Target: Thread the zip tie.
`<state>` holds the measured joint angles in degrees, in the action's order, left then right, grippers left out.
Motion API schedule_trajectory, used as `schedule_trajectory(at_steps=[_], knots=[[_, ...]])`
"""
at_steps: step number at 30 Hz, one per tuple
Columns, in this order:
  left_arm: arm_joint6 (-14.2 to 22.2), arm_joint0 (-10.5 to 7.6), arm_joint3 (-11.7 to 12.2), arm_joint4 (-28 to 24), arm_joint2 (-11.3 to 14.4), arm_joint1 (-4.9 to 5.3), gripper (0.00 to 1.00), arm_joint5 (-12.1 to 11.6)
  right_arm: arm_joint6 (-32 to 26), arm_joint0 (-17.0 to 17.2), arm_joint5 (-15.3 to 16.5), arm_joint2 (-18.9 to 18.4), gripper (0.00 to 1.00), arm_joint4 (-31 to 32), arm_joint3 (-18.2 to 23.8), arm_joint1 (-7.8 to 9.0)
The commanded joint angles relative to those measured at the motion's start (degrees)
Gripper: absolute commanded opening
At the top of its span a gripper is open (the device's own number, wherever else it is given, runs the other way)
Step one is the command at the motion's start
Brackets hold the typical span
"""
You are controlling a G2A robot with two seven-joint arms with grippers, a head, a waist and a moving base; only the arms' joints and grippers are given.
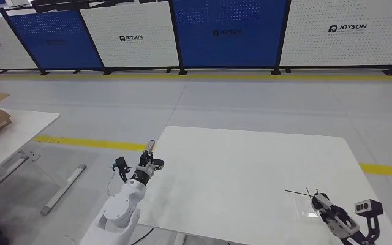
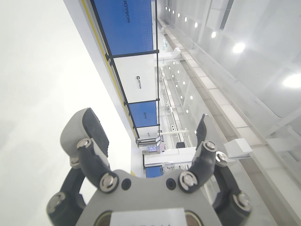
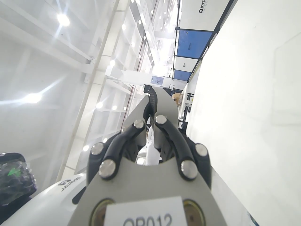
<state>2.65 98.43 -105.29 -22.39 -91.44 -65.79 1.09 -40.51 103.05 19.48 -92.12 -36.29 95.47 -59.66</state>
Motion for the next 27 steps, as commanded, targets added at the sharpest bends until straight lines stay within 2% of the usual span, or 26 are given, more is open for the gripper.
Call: schedule_trajectory(at_steps=[1,5,8,10,20,24,27], knots=[[1.9,0.15,-2.08,1.19,0.9,0.03,1.0,0.94,0.0,0.0,0.0,0.0,0.0,0.0,0.0,0.0],[7.24,0.29,-5.68,4.7,4.66,0.07,1.0,1.29,0.0,0.0,0.0,0.0,0.0,0.0,0.0,0.0],[9.64,-0.27,-6.47,7.71,7.68,0.04,1.0,1.68,0.0,0.0,0.0,0.0,0.0,0.0,0.0,0.0],[10.54,-0.8,-5.89,8.91,9.18,0.0,1.0,2.58,0.0,0.0,0.0,0.0,0.0,0.0,0.0,0.0],[10.42,-0.97,-5.76,8.88,9.37,-0.03,1.0,2.74,0.0,0.0,0.0,0.0,0.0,0.0,0.0,0.0],[14.48,-1.86,-5.13,7.8,10.2,0.05,1.0,2.88,0.33,-1.63,-0.24,3.07,0.0,0.13,0.77,-0.47],[16.32,-2.43,-5.06,9.59,12.13,0.05,1.0,1.8,-0.22,-2.74,0.0,5.37,0.0,0.8,0.68,-0.78]])
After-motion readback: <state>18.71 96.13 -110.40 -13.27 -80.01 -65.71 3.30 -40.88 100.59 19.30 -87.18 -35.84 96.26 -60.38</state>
